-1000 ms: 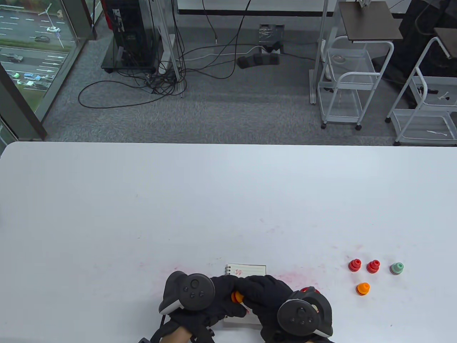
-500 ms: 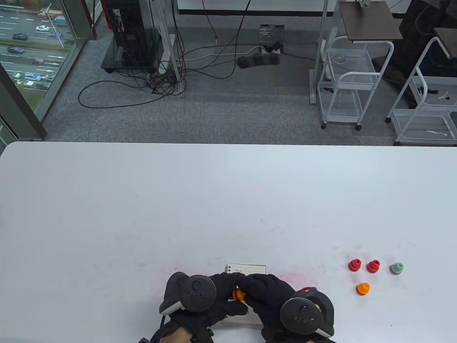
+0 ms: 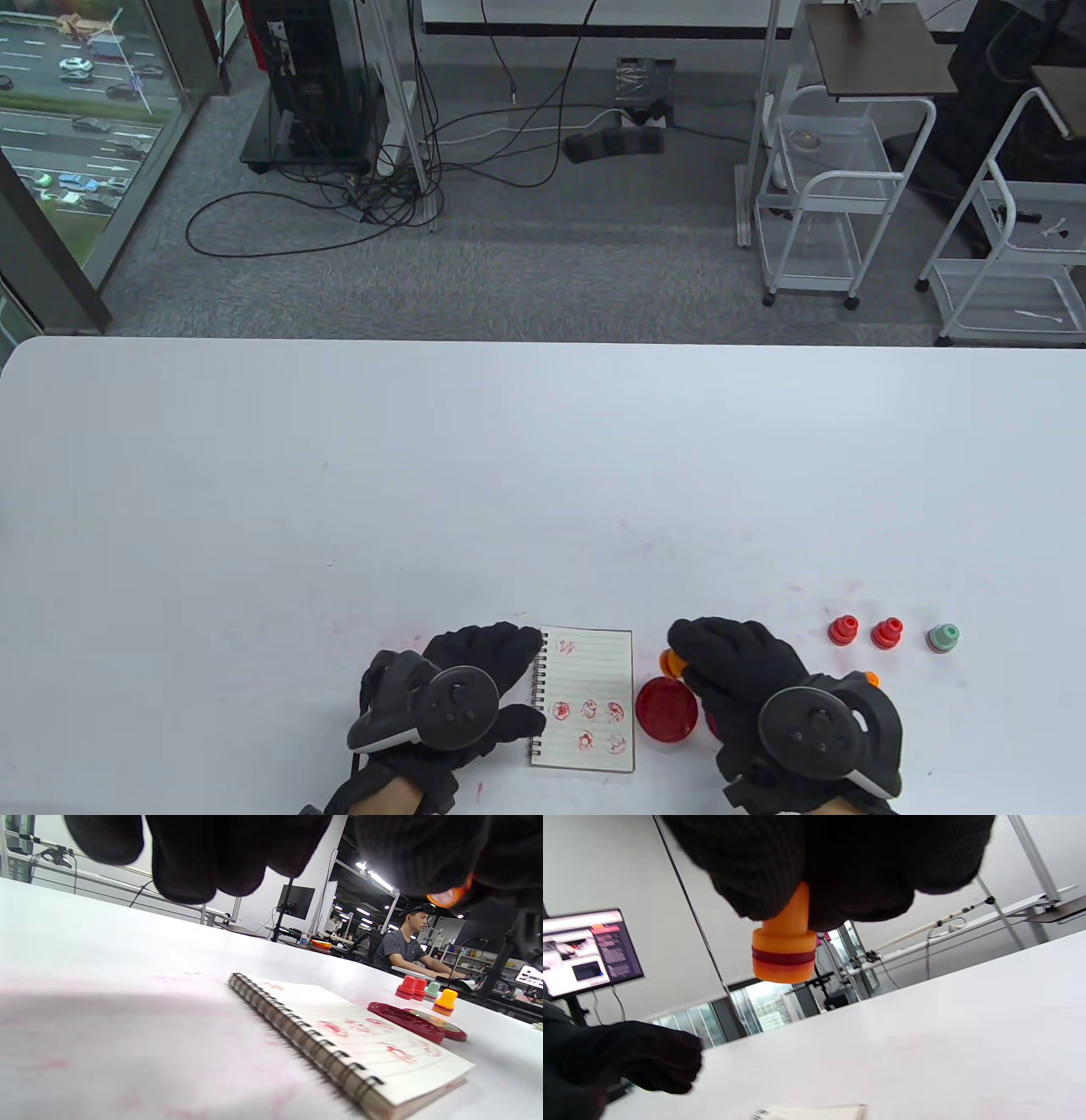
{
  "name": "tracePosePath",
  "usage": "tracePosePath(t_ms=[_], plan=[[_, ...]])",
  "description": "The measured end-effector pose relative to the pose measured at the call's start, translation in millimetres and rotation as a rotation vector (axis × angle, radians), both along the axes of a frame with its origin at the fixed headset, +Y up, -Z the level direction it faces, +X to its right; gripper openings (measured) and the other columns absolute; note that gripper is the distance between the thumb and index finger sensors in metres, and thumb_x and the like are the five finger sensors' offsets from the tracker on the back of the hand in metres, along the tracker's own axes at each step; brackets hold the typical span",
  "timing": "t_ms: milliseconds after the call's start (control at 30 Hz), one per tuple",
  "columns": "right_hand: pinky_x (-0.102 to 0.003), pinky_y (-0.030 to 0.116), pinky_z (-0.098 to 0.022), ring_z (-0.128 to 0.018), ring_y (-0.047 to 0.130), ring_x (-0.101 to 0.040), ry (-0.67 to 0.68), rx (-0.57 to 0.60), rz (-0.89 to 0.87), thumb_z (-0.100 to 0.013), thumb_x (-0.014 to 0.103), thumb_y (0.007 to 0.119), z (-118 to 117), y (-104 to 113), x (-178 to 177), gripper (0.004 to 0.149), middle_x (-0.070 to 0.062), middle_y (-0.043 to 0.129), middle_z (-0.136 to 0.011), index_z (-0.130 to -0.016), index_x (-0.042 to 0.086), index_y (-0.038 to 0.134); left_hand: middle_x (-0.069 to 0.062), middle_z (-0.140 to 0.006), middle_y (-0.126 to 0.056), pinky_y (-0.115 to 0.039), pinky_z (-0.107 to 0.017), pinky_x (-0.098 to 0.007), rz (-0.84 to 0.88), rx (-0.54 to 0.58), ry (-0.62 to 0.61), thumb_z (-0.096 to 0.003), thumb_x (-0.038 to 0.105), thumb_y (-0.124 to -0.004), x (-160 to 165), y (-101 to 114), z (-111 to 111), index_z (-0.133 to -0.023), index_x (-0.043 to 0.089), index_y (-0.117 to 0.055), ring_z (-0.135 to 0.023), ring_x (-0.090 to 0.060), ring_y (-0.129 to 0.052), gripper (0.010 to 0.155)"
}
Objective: Stamp reward stamp onto notebook
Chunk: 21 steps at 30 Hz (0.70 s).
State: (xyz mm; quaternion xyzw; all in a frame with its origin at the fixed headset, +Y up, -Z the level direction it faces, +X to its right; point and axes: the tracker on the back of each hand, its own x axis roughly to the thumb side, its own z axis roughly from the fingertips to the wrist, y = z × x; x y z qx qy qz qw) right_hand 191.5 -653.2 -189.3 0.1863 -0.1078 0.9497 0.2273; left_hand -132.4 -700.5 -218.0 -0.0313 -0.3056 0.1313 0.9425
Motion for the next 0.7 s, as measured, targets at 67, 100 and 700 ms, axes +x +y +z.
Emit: tracePosePath(t_ms=[67,100,700], plan=[[-0.048,0.08,-0.051,-0.065,0.089,-0.032,-0.042,-0.05,0.088,-0.04,0.023,0.087,2.4,-2.6,20.9,0.045,-0.01,0.089,-0.085,-0.085,0.022,0.082,-0.016,-0.11,-0.071,-0.07,-0.068,-0.062,0.016,-0.005,0.016,-0.0388,0.061,-0.075,-7.2,1.3,-1.5,-0.111,0.017,-0.061,-0.092,-0.04,-0.082,0.086],[-0.049,0.08,-0.051,-0.064,0.089,-0.033,-0.057,-0.081,0.132,-0.04,0.022,0.087,3.1,-6.0,29.3,0.045,-0.01,0.089,-0.086,-0.085,0.022,0.082,-0.017,-0.11,-0.071,-0.07,-0.068,-0.062,0.023,-0.006,0.024,-0.0389,0.061,-0.075,-10.4,1.9,-2.4,-0.111,0.017,-0.062,-0.092,-0.04,-0.082,0.086],[-0.048,0.076,-0.055,-0.074,0.081,-0.034,-0.159,-0.408,0.502,-0.04,0.024,0.086,6.4,-74.0,53.8,0.054,-0.007,0.078,-0.095,-0.092,0.025,0.072,-0.019,-0.112,-0.066,-0.068,-0.068,-0.062,0.003,-0.013,0.043,-0.0398,0.06,-0.074,-19.1,1.5,-3.7,-0.11,0.017,-0.065,-0.095,-0.043,-0.078,0.083]])
